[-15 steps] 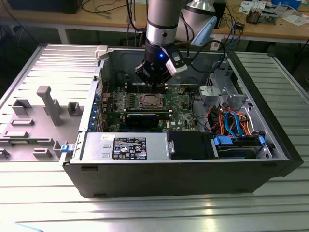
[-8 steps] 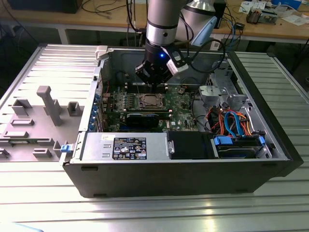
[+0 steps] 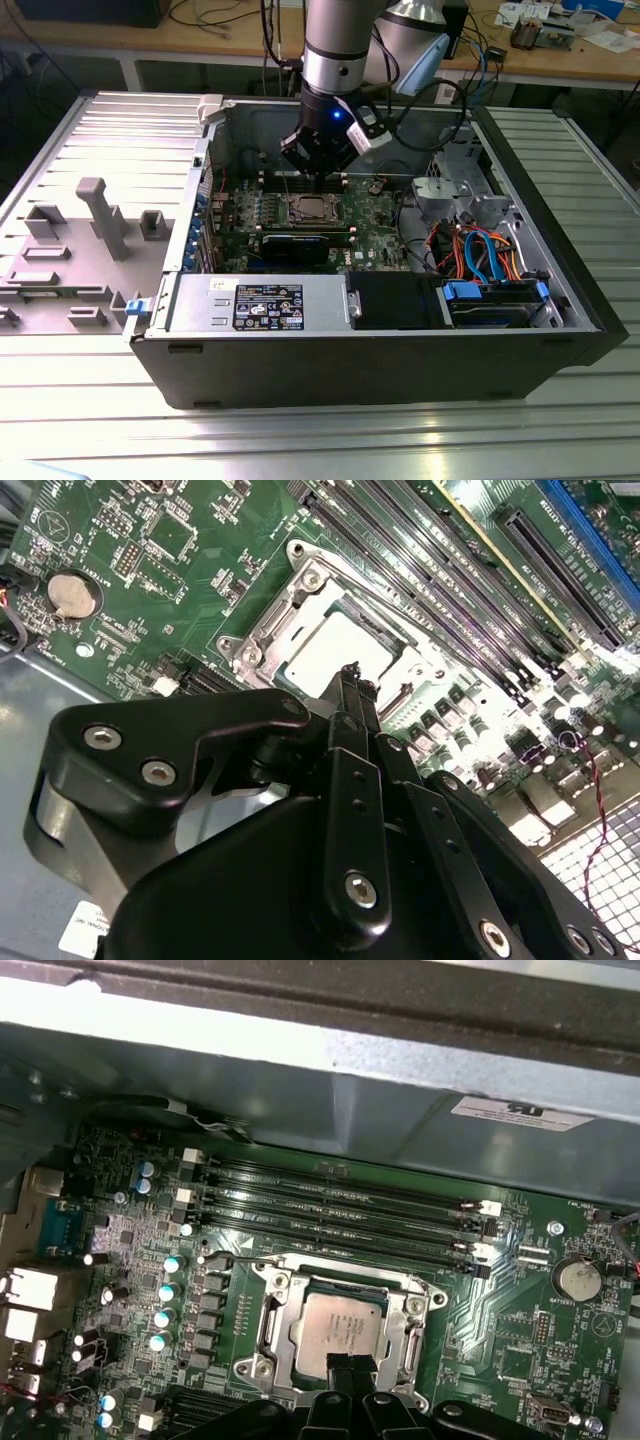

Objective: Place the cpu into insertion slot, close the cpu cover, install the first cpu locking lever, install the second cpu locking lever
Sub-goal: 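Install the first cpu locking lever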

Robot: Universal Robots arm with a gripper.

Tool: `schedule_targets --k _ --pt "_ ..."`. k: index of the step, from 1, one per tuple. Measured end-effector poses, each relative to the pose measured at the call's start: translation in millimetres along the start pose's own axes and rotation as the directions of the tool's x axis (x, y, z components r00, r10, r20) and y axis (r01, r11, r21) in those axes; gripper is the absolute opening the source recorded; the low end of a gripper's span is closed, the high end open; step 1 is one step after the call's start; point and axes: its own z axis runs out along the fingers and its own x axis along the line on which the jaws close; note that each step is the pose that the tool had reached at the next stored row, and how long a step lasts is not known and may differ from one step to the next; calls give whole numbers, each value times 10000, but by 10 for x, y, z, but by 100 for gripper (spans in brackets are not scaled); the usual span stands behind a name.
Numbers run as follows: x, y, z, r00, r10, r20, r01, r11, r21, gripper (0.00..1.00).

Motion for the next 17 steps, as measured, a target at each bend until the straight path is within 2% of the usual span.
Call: schedule_targets --k 4,5,6,10,15,17 --pt "0 0 0 9997 -246 1 246 9997 11 11" --pt "0 0 0 9995 315 -1 -315 9995 -12 11" --pt "0 0 0 9977 680 -4 -680 9977 -27 11" --pt "0 0 0 9956 933 -6 -933 9956 -37 11" --pt "0 0 1 9896 1438 -11 -1438 9896 -57 11" --pt "0 0 1 9893 1456 -11 -1456 9893 -58 11"
